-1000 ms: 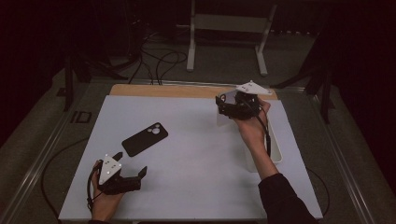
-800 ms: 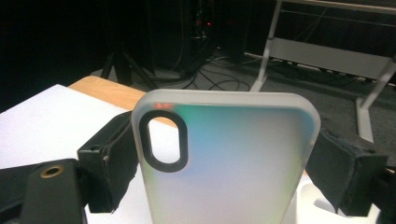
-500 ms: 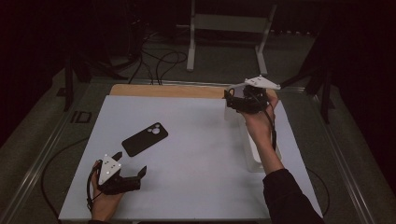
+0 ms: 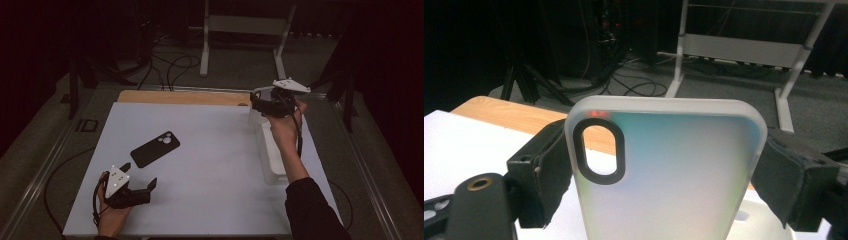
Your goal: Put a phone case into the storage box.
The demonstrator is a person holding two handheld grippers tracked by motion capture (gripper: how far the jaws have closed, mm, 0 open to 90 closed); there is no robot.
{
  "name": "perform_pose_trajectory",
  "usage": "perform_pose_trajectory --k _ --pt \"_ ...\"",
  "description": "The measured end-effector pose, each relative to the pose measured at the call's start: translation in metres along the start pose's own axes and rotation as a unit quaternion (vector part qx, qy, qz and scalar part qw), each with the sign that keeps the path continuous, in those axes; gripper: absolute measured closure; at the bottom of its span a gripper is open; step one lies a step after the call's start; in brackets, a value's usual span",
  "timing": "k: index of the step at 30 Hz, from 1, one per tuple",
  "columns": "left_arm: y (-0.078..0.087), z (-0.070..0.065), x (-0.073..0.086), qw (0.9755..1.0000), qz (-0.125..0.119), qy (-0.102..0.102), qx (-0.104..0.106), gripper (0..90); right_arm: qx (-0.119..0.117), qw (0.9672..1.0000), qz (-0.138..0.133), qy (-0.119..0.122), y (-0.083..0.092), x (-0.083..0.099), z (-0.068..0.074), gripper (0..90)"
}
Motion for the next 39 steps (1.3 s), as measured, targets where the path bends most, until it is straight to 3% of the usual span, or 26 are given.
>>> perform_pose_trajectory --k 11,23,39 --pt "0.0 -0.001 0.0 1.0 0.0 -0.004 0.0 0.0 0.026 0.9995 0.002 -0.016 -0.003 0.003 -0.025 16.5" --pt "0.0 -0.001 0.0 1.0 -0.001 -0.003 0.0 0.0 0.068 0.9975 0.014 -0.012 -0.007 0.011 -0.054 16.5" --pt "0.002 0.0 -0.001 1.0 -0.005 -0.001 0.0 0.0 0.085 0.9949 0.04 -0.038 -0.024 0.031 -0.065 16.4"
Point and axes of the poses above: each handheld gripper's, and its own axes: y roughly backward along the jaws, x roughly out of its underside, z roughly to its left, the point moved 9 cm from there along -y, roughly forward along the jaws, and after that the axes turned 5 degrees about -z, right-handed, at the moved point
